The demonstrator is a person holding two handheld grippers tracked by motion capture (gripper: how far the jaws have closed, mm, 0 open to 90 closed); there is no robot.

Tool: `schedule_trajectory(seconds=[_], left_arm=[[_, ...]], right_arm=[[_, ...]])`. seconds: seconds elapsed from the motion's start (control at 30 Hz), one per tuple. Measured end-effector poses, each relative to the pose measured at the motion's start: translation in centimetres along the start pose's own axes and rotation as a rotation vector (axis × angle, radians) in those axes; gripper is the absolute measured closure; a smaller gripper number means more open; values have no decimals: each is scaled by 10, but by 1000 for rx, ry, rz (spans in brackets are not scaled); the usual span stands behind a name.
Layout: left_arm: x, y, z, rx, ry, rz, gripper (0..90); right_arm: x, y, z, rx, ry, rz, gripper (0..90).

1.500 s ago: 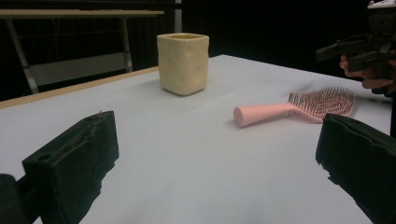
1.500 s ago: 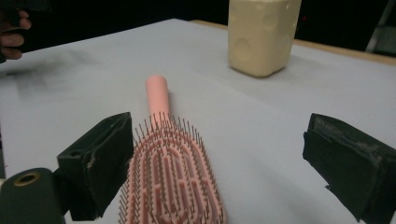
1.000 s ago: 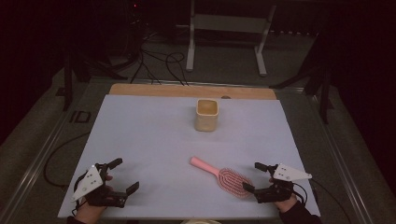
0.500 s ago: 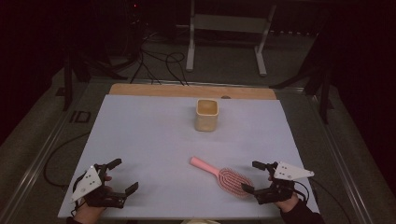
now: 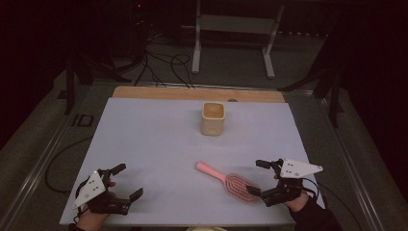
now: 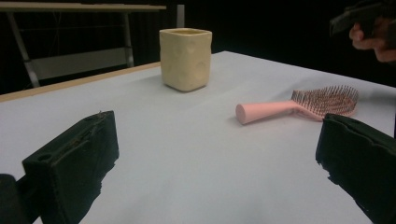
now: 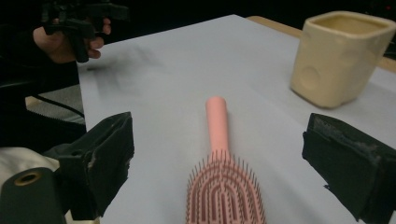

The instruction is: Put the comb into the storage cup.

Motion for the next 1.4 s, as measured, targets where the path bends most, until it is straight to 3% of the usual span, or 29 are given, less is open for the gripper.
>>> schedule_trajectory(seconds=[0.3, 0.57, 1.17, 1.4], left_arm=[[0, 0, -1, -4, -4, 2, 1], [0, 0, 0, -2, -7, 1, 1], [1, -1, 0, -4, -11, 1, 1], [1, -1, 0, -3, -12, 4, 1]], right_arm=[[-1, 22, -14, -18, 64, 27, 86], [-4, 30, -36, -63, 119, 77, 89], [-10, 35, -73, -158, 234, 140, 103], [-14, 33, -91, -225, 288, 167, 151]])
Point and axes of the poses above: each handheld gripper's, and its own axes: z roughly backward along the jaws, y roughly out of its top, x roughly to its right, the point moved 6 cm from there along -z, roughly forward along the jaws
